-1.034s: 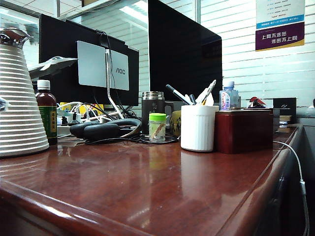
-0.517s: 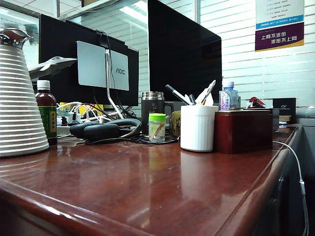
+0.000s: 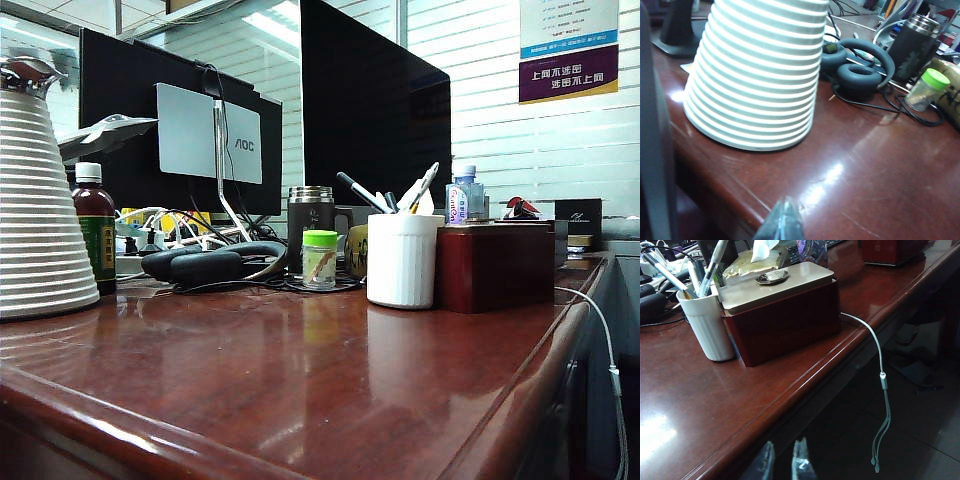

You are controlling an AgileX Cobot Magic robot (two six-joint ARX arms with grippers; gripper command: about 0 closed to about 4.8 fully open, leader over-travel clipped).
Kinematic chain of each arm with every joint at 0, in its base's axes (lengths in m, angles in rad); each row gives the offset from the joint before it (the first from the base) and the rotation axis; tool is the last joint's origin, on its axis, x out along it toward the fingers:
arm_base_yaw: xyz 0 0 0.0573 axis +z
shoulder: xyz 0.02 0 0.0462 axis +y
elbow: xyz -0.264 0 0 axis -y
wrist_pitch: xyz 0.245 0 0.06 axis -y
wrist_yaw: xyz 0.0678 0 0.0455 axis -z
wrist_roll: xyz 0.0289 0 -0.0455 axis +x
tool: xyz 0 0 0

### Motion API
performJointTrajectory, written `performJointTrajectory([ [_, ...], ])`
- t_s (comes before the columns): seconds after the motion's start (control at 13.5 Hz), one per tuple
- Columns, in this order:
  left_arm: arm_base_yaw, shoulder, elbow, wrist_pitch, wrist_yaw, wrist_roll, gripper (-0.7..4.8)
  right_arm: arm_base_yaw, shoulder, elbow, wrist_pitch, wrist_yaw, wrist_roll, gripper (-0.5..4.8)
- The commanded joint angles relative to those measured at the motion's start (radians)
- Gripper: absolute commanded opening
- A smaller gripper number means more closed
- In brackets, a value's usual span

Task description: Pick up all the pens on the desk and put them into the pen holder one by one.

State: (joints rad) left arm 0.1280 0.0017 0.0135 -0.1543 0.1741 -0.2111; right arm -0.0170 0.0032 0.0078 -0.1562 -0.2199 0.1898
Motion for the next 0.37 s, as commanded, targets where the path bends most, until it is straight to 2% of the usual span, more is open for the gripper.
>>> performJointTrajectory([
  [0.07, 0.002, 0.0, -0.006, -0.006, 0.003, 0.001, -0.05, -0.001, -0.001, -0.005, 0.01, 0.001, 0.0, 0.58],
  [0.37, 0.002, 0.0, -0.006, -0.006, 0.003, 0.001, -0.05, -0.001, -0.001, -0.005, -0.003, 0.005, -0.011, 0.58],
])
